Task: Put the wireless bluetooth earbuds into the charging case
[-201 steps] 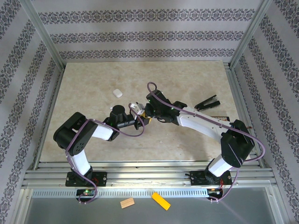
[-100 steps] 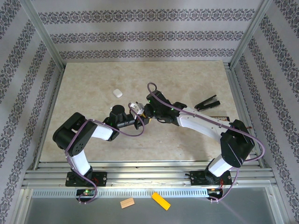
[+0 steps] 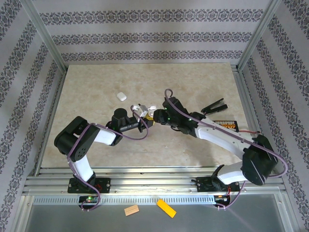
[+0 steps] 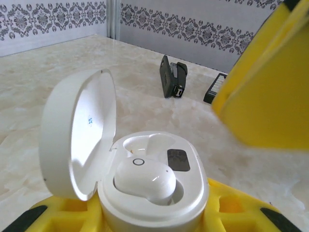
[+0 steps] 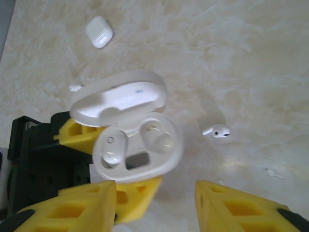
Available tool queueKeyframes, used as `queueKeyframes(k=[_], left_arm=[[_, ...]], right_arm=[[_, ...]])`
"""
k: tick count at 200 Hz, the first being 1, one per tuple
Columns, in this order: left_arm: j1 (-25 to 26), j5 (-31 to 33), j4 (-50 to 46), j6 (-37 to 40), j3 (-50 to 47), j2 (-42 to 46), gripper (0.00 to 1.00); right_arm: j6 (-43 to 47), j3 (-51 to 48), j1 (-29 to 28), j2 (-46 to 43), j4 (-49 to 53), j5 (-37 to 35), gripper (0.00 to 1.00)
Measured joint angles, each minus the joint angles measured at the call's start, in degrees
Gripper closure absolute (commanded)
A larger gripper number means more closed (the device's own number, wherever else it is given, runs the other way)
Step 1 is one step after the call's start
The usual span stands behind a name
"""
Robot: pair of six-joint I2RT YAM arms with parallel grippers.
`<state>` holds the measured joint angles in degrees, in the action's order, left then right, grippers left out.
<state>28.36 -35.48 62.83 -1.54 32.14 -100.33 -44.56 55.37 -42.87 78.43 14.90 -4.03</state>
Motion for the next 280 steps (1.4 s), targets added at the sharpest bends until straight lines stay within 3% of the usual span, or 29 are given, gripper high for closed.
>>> queueKeyframes(k=[32, 71, 129, 235, 280], left_arm=[[-0.35, -0.04, -0.35, 1.88, -1.36, 0.74, 0.71], [-0.35, -0.39, -0.44, 3.78, -2.58, 2.45, 0.71], [-0.35, -1.70, -0.42, 4.37, -3.41, 3.76, 0.71], [-0.35, -2.21, -0.94, 4.70, -4.24, 6.99, 0.71], [-0.35, -2.21, -1.20, 5.05, -4.81, 8.15, 0.71]], right_arm=[[2.86, -5.25, 5.38, -5.95, -0.50, -1.25, 0.49], [7.48, -6.82, 12.81, -5.46, 2.19, -3.34, 0.51], [5.68, -10.45, 24.92, 2.51, -0.63, 7.19, 0.54], [11.61, -1.57, 28.33, 19.87, -5.35, 16.44, 0.54], [12.68, -1.11, 28.48, 22.08, -6.05, 19.69, 0.55]])
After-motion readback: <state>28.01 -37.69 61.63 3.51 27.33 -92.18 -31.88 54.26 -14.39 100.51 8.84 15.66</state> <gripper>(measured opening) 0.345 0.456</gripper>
